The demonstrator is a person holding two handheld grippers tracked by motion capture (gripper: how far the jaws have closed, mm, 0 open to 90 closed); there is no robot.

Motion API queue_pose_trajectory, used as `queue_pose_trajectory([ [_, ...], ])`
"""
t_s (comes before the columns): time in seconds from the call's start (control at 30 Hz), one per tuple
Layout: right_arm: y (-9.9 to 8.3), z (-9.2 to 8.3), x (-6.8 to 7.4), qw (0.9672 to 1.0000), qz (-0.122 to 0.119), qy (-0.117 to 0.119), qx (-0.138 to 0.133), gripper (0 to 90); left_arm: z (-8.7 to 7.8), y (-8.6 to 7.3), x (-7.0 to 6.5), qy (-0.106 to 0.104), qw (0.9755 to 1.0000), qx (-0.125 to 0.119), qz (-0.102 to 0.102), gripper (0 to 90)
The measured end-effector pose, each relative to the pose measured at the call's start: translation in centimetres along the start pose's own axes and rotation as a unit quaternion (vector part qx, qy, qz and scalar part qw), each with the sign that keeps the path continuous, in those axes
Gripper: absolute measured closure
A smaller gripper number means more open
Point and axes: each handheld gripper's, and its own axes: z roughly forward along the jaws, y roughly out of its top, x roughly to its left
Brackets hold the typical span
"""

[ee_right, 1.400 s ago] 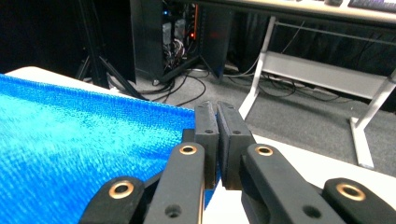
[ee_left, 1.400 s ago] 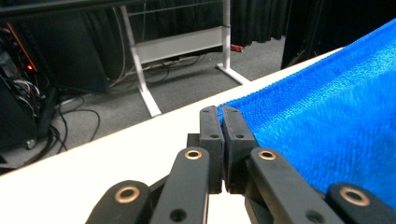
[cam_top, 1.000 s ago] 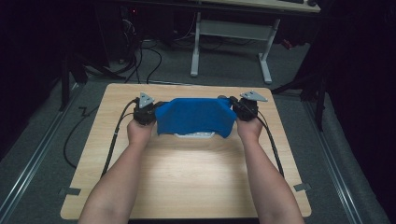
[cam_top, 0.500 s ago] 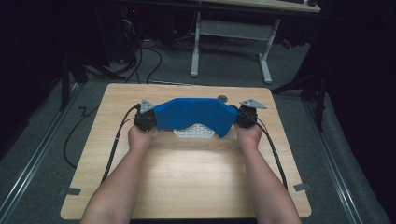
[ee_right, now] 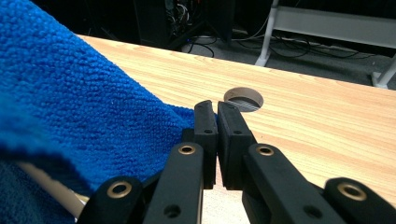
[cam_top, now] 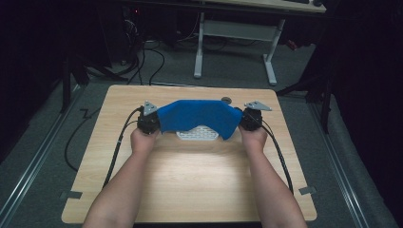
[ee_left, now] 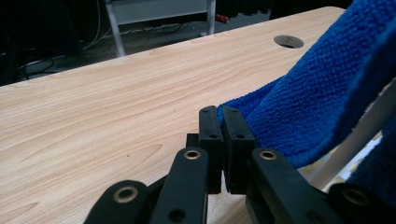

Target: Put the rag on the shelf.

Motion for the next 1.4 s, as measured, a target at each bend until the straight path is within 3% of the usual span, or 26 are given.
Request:
queue_pose_trajectory([
  [0.2,0.1,0.0,0.1,1.0000,-0.005,0.000,0.006,83.4,-0.2,0.0,0.1,0.009,0.9999,-0.001,-0.008,85.3],
  [0.3,0.3,-0.3,-0.3,1.0000,0.006,-0.006,0.003,73.7,-0.4,0.3,0.3,0.020,0.9995,-0.001,-0.024,67.3],
  [0.43,0.8,-0.9,-0.9,0.9998,0.013,-0.010,-0.007,66.8,-1.1,0.9,1.0,0.033,0.9986,-0.010,-0.039,57.5],
  [0.67,2.8,-3.0,-2.0,0.9992,0.016,-0.022,-0.029,57.5,-2.8,2.5,1.8,0.050,0.9977,-0.028,-0.036,51.6],
  [0.97,4.7,-4.8,-2.2,0.9983,0.009,-0.027,-0.050,55.4,-5.1,3.4,3.4,0.076,0.9947,-0.047,-0.052,48.3],
  [1.13,5.2,-5.8,-2.1,0.9979,-0.002,-0.033,-0.055,54.5,-6.8,3.8,4.1,0.094,0.9933,-0.049,-0.047,47.5],
  [1.4,5.1,-8.4,-2.2,0.9975,-0.020,-0.038,-0.056,53.4,-9.1,3.9,4.5,0.099,0.9929,-0.048,-0.045,47.0],
])
